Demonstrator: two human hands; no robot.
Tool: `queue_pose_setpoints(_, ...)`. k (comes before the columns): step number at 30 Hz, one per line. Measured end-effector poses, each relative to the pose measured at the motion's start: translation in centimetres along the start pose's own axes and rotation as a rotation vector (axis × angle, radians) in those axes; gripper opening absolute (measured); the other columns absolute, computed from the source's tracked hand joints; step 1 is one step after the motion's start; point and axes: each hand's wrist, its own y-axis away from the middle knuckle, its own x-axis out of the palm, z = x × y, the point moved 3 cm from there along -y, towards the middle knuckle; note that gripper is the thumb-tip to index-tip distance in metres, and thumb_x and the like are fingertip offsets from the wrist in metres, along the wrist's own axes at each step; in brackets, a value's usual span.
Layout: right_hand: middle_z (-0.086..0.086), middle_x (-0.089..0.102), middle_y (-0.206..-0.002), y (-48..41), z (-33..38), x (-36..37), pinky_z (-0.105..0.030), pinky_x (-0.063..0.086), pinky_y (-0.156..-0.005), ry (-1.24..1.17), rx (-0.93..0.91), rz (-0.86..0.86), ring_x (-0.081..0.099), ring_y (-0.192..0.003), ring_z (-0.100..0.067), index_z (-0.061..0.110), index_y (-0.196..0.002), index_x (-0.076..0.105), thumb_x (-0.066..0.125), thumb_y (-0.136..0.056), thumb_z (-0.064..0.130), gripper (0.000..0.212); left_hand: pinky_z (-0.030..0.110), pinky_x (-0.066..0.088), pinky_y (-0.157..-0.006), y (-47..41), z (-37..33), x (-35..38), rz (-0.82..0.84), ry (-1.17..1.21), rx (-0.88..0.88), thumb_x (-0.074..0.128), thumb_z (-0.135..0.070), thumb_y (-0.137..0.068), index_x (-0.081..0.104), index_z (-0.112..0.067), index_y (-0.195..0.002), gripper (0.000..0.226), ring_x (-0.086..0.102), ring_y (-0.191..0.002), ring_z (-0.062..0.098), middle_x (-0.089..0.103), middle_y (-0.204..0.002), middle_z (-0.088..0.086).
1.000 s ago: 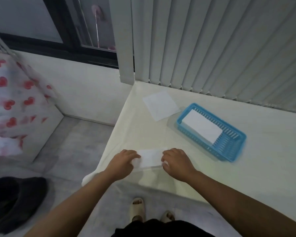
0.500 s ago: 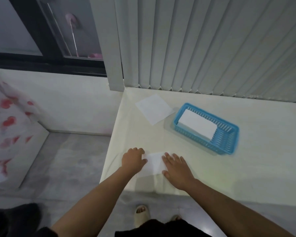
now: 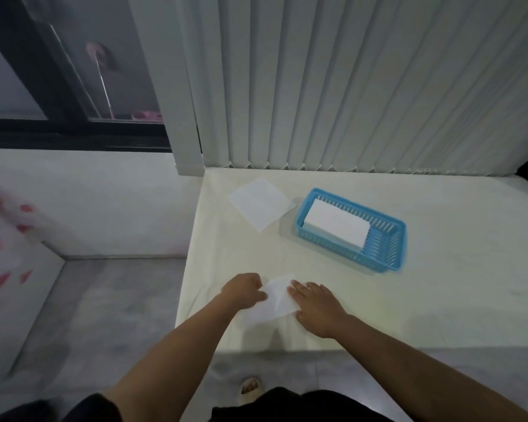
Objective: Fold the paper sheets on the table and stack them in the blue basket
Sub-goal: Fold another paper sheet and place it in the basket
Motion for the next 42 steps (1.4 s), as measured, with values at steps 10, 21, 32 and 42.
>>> queue_pose_setpoints(10,0.002,0.042,-0.149,0.9,-0.9,-3.3,-0.035,0.035,-0.107,-0.221,0.143,-0.212,0.041,-0.131,-0.021,0.021,-0.143,0.04,0.038,-0.097,0.029,0.046,0.029,0.049,-0.07,-1.3,-1.5,-4.0,0.007,0.585,-0.037,0.071,-0.016,-0.079,0.056,-0.013,-0.099,0.025,0.059,-0.09,0.024,0.061,-0.101,0.007)
queue_pose_setpoints(21,0.001,0.066,-0.107,-0.2,1.0,-9.7,-0.033,0.047,-0.088,-1.47,0.45,-0.205,0.06,-0.098,-0.019,0.019,-0.109,0.063,0.048,-0.084,0.068,0.057,0.042,0.047,-0.097,-1.3,-8.6,-8.9,-0.098,1.562,0.02,0.063,-0.012,-0.088,0.055,-0.005,-0.117,0.03,0.058,-0.109,0.031,0.062,-0.119,0.011)
queue_pose_setpoints(32,-0.01,0.067,-0.09,-0.9,-6.5,-12.7,-0.03,0.05,-0.072,-1.806,0.493,-0.433,0.06,-0.076,-0.017,0.009,-0.085,0.064,0.061,-0.09,0.017,0.009,0.031,0.053,-0.083,-3.7,-12.7,-8.0,-0.037,1.526,0.072,0.058,-0.016,-0.092,0.06,-0.008,-0.109,0.018,0.064,-0.093,0.02,0.067,-0.107,0.01)
queue_pose_setpoints(42,-0.008,0.065,-0.087,-2.4,-12.1,-13.0,-0.028,0.05,-0.062,-2.057,0.6,-0.416,0.059,-0.074,-0.019,0.011,-0.093,0.062,0.064,-0.088,0.015,0.006,0.028,0.05,-0.084,-6.1,-17.7,-6.4,-0.079,1.615,-0.019,0.061,-0.016,-0.091,0.063,-0.013,-0.09,0.004,0.063,-0.084,0.017,0.068,-0.091,0.004)
